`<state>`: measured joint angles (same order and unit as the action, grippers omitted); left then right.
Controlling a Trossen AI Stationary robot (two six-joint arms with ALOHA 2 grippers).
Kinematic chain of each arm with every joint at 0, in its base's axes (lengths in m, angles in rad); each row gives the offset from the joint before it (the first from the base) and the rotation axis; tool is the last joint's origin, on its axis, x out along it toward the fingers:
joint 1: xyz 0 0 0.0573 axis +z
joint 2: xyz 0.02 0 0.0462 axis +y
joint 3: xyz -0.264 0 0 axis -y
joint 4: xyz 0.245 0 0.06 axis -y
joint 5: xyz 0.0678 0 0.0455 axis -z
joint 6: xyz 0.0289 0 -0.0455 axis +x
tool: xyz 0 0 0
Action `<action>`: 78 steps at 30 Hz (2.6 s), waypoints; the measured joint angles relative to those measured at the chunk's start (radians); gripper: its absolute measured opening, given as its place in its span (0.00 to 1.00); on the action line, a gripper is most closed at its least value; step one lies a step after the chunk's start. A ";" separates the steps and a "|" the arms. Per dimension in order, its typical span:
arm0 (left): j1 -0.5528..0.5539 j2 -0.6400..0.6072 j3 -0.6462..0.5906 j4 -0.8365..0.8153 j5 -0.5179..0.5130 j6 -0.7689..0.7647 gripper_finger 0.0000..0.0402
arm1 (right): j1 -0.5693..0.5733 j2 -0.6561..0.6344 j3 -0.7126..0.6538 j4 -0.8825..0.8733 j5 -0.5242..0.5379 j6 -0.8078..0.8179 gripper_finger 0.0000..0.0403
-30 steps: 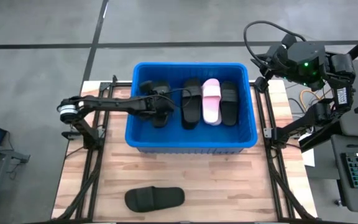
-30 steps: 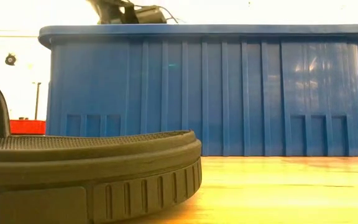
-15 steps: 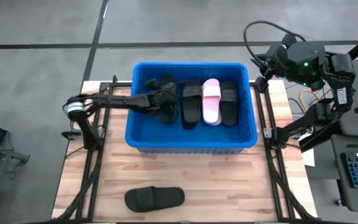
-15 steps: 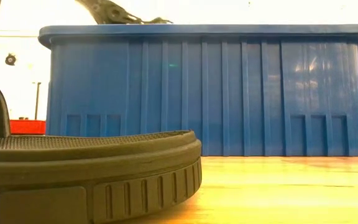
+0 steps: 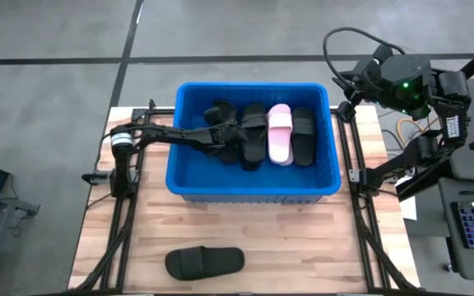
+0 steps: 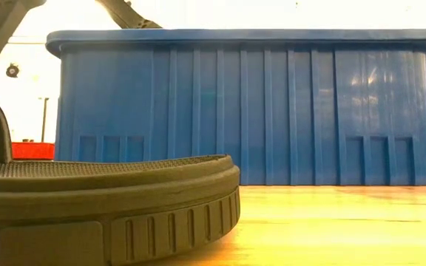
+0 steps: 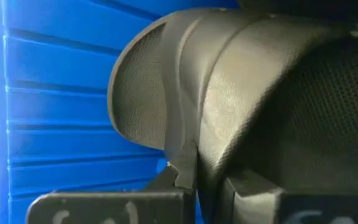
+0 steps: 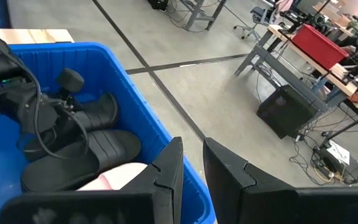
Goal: Pick and place slides into bin
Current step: Put the black slide into the blue bin
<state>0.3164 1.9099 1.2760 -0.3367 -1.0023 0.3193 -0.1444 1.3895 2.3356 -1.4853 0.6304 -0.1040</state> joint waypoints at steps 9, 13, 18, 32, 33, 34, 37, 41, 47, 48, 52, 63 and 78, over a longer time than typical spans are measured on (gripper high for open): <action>-0.022 -0.081 -0.006 -0.105 -0.001 0.002 0.00 | 0.000 0.000 0.000 0.000 0.000 0.000 0.13; -0.022 -0.113 -0.006 -0.101 0.048 0.002 0.00 | 0.000 0.000 0.000 0.000 0.000 0.000 0.13; -0.022 -0.112 -0.009 -0.136 0.080 0.001 0.00 | 0.000 0.000 0.000 -0.002 0.000 0.000 0.13; 0.002 -0.018 -0.014 -0.048 0.161 0.007 0.00 | 0.000 0.000 0.000 -0.002 0.000 0.000 0.13; 0.003 -0.011 -0.014 -0.039 0.160 0.009 0.00 | 0.000 0.000 0.000 -0.002 0.000 0.001 0.13; 0.006 -0.003 -0.014 -0.027 0.155 0.021 0.00 | 0.000 0.000 0.000 -0.002 0.000 0.004 0.13; 0.018 0.010 -0.017 -0.014 0.140 0.055 0.00 | 0.000 0.000 0.000 -0.002 0.000 0.010 0.13; 0.031 0.012 -0.019 -0.011 0.142 0.087 0.02 | 0.000 0.000 0.000 -0.002 0.000 0.010 0.13; 0.036 0.006 -0.018 -0.007 0.144 0.132 0.13 | 0.000 0.000 0.000 -0.003 0.000 0.011 0.13; 0.036 0.003 -0.017 -0.011 0.144 0.135 0.15 | 0.000 0.000 0.000 -0.003 0.000 0.014 0.13; 0.037 0.001 -0.005 -0.008 0.145 0.144 0.22 | 0.000 0.000 0.000 -0.003 0.000 0.018 0.13; 0.042 -0.005 0.006 -0.005 0.277 0.186 0.51 | 0.000 0.000 0.000 -0.003 -0.001 0.018 0.13; 0.027 -0.126 0.058 -0.211 0.478 0.185 0.81 | 0.000 0.000 0.000 -0.003 -0.001 0.018 0.13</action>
<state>0.3436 1.7842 1.3340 -0.5473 -0.5242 0.5041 -0.1447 1.3899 2.3356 -1.4884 0.6296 -0.0860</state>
